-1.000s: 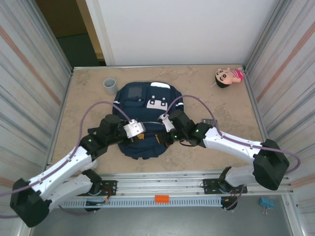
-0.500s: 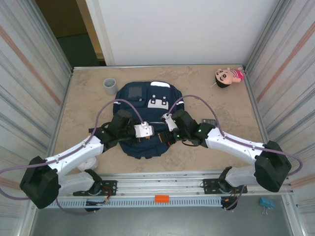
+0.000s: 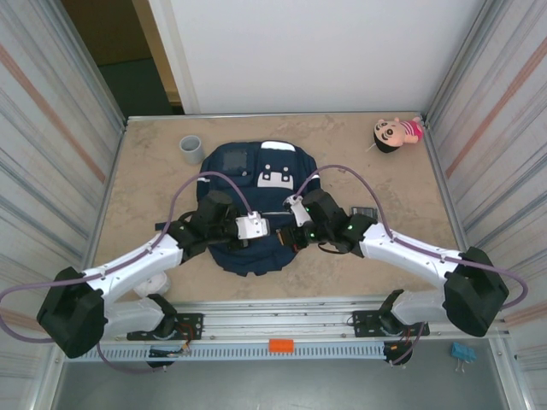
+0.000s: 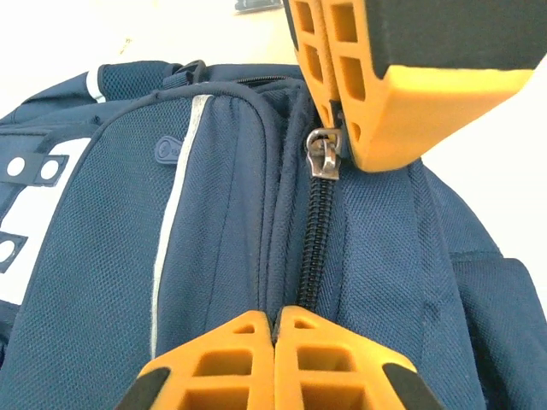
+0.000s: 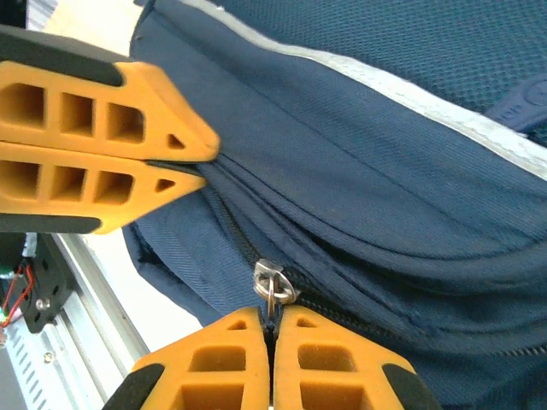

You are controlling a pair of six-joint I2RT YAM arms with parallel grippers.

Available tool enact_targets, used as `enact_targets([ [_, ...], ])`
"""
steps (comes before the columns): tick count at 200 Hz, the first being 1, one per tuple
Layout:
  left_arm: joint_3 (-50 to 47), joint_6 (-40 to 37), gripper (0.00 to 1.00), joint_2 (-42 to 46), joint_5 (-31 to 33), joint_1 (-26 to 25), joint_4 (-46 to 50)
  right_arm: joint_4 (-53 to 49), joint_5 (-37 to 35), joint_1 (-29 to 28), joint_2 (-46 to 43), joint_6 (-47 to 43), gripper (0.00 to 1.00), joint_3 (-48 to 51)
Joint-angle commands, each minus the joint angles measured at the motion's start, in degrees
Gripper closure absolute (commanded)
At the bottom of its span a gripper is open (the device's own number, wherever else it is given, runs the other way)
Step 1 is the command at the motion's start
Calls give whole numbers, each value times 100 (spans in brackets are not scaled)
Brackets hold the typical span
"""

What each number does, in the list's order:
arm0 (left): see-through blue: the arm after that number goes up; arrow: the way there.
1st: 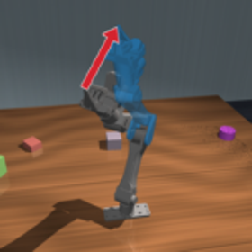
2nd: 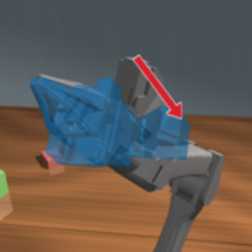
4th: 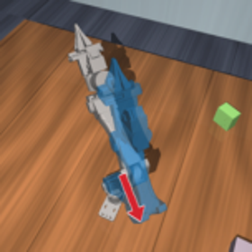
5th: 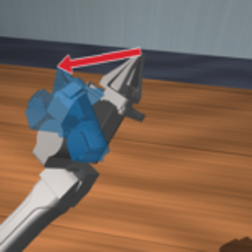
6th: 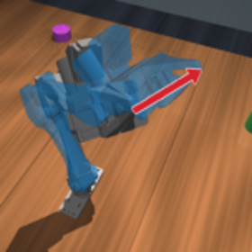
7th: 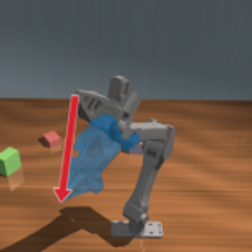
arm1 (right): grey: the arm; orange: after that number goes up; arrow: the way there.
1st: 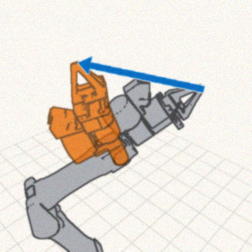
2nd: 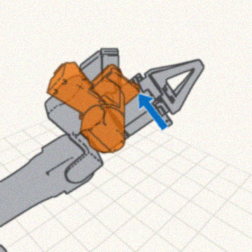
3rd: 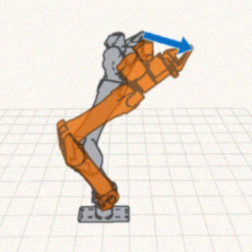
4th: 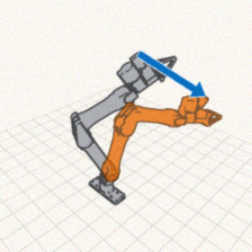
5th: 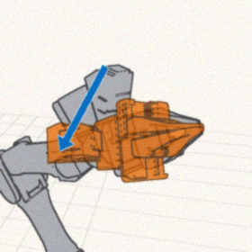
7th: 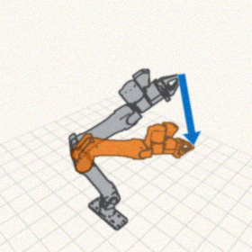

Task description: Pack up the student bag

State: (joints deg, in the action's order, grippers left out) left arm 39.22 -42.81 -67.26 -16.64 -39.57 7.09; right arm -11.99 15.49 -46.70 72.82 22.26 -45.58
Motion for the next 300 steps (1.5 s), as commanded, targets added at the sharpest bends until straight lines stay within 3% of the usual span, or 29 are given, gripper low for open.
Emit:
enact_targets([
  [1,25,52,100,239,159,2,123,115,-51,233,-342,206,100,110],
  [48,-131,61,100,726,175,2,342,102,6,1004,-348,385,100,405],
  [103,-171,115,100,956,197,2,510,160,-4,1444,-128,219,100,339],
  [186,-266,19,100,1362,-410,-66,539,670,78,2375,711,510,100,15],
  [280,-353,-4,100,1407,-589,-313,609,904,-46,2792,1592,885,100,-569],
  [300,-359,-5,100,1417,-582,-314,677,1077,364,2882,1640,970,96,-588],
])
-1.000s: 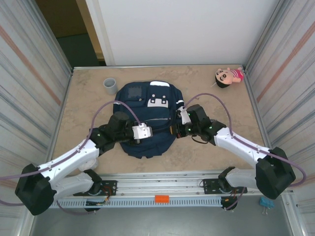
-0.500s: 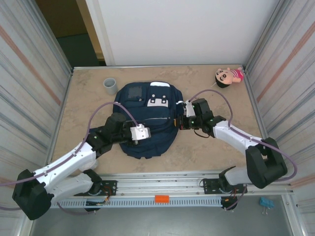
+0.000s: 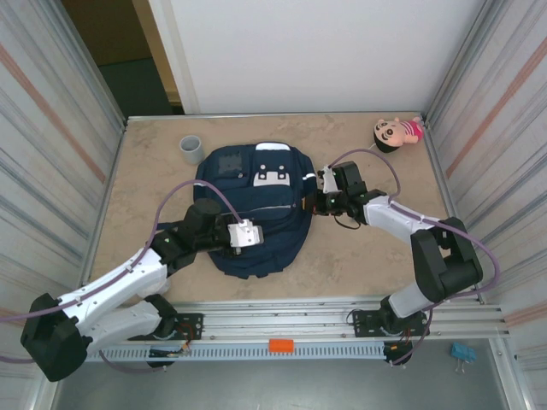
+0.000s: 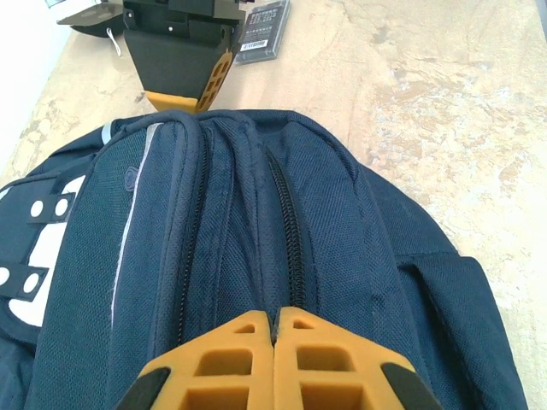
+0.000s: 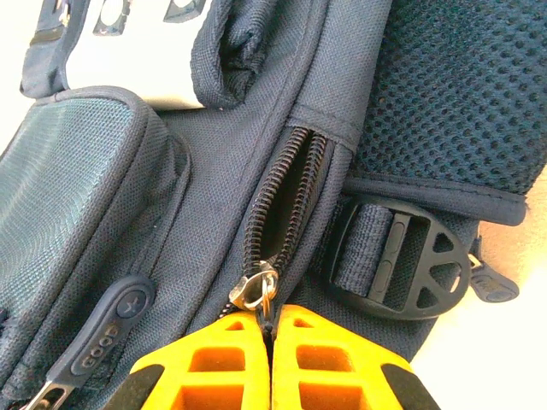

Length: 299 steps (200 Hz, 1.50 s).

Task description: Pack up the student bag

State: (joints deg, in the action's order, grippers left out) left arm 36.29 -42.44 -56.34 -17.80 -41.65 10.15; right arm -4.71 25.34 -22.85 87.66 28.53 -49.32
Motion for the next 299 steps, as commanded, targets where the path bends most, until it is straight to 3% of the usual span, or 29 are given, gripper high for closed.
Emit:
enact_targets([
  [1,-63,-44,100,325,-468,-107,372,370,-581,504,151,349,96,-208],
  [16,-61,46,100,345,-350,-115,406,637,-418,471,-40,510,80,-56],
  [36,10,224,68,407,-192,-120,438,556,-534,370,-472,378,62,120],
  [48,66,329,55,517,-134,-123,468,448,-741,297,-819,195,59,275],
  [66,79,373,50,714,55,-134,438,453,-812,252,-1351,63,57,615],
  [91,-70,257,41,688,788,-121,247,814,-681,180,-1965,4,55,1145],
  [160,112,73,35,-275,1756,16,-46,1047,-676,-152,-2310,-274,53,1459],
  [204,120,115,36,-362,1792,406,-63,1262,-727,-185,-2534,-364,52,1645],
  [260,178,-254,34,-46,1786,416,438,1393,-777,-196,-2886,-444,51,1868],
  [299,343,-507,32,-467,1643,421,878,1476,-715,-202,-2972,-488,50,1914],
])
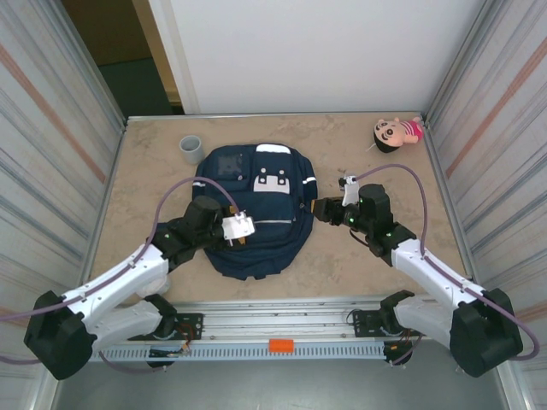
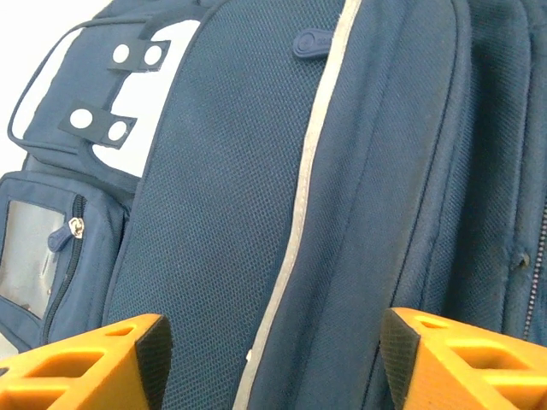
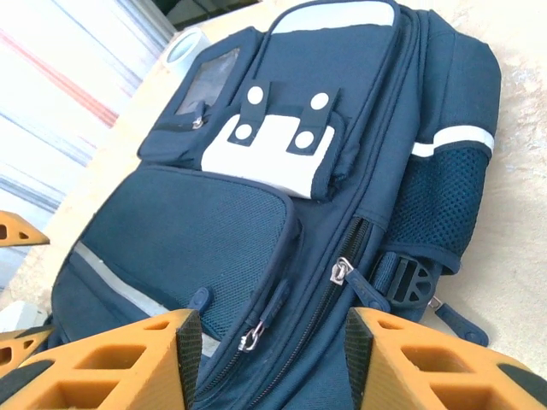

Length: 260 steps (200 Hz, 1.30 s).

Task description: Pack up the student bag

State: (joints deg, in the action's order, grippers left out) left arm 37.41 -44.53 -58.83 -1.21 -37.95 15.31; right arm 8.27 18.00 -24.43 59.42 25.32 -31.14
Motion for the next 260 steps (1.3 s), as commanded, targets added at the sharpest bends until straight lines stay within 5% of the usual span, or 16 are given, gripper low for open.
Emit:
enact_targets([
  [1,236,-300,32,-235,-13,51,365,180,19,-45,-149,-163,50,97],
  [88,300,-380,30,-293,-906,60,603,319,44,-67,-202,-140,49,181],
  [137,37,-376,31,-553,-48,55,131,481,87,-80,-165,-89,49,238],
  [193,6,-332,30,-766,-204,125,-69,573,86,-80,-220,-90,48,284],
  [229,-161,-314,40,-781,269,159,-598,740,82,-76,-195,-137,48,357],
  [260,-312,-123,53,-470,26,262,-861,1187,-89,-82,-235,-352,46,651],
])
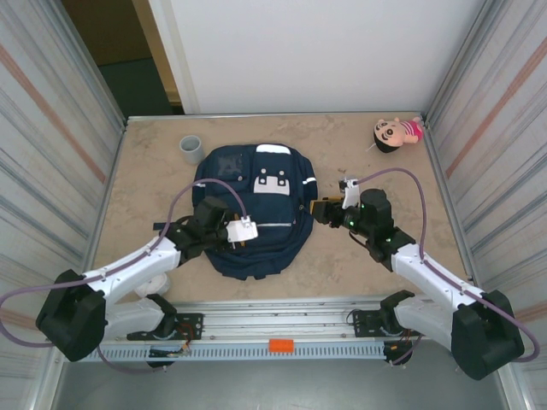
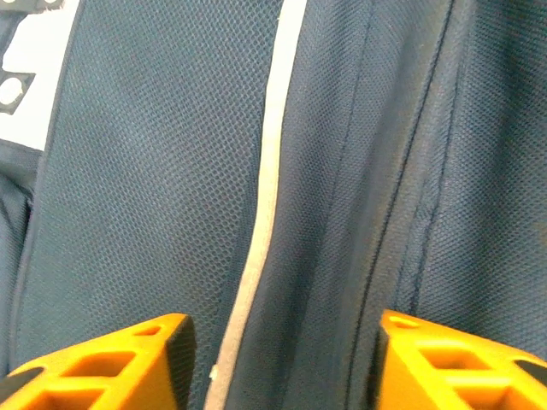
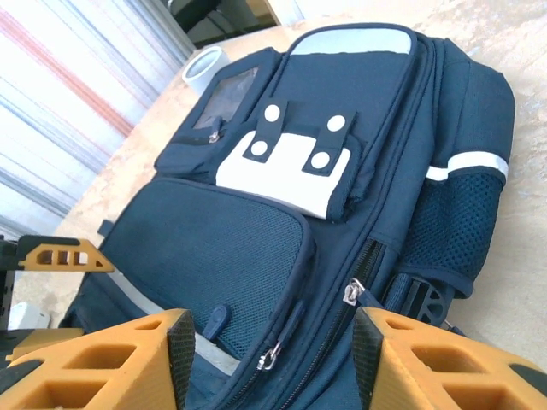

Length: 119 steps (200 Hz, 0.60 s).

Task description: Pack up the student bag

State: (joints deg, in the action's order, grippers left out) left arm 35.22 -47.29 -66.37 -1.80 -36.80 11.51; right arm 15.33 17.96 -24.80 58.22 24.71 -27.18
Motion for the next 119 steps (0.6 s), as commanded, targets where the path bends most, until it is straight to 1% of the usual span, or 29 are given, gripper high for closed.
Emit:
enact_targets([
  [1,-98,164,54,288,53,146,-482,498,-88,-44,-116,-300,46,269],
  [12,-170,315,65,423,-304,233,-542,608,-114,-44,-114,-372,46,345],
  [29,-325,622,85,611,-829,372,-825,541,-63,-13,-116,-464,46,315],
  [41,-499,842,93,734,-1068,447,-1152,502,35,25,-117,-467,46,271],
  [60,-718,1083,97,870,-1403,543,-1530,584,93,36,-117,-474,45,270],
  [74,-820,1233,100,911,-1564,624,-1733,659,-12,32,-114,-586,44,295],
  [88,-881,1397,100,920,-1727,735,-1874,729,-23,36,-289,-948,41,310],
  [119,-1096,1744,100,997,-2068,900,-2361,700,342,71,-181,-1957,36,133],
])
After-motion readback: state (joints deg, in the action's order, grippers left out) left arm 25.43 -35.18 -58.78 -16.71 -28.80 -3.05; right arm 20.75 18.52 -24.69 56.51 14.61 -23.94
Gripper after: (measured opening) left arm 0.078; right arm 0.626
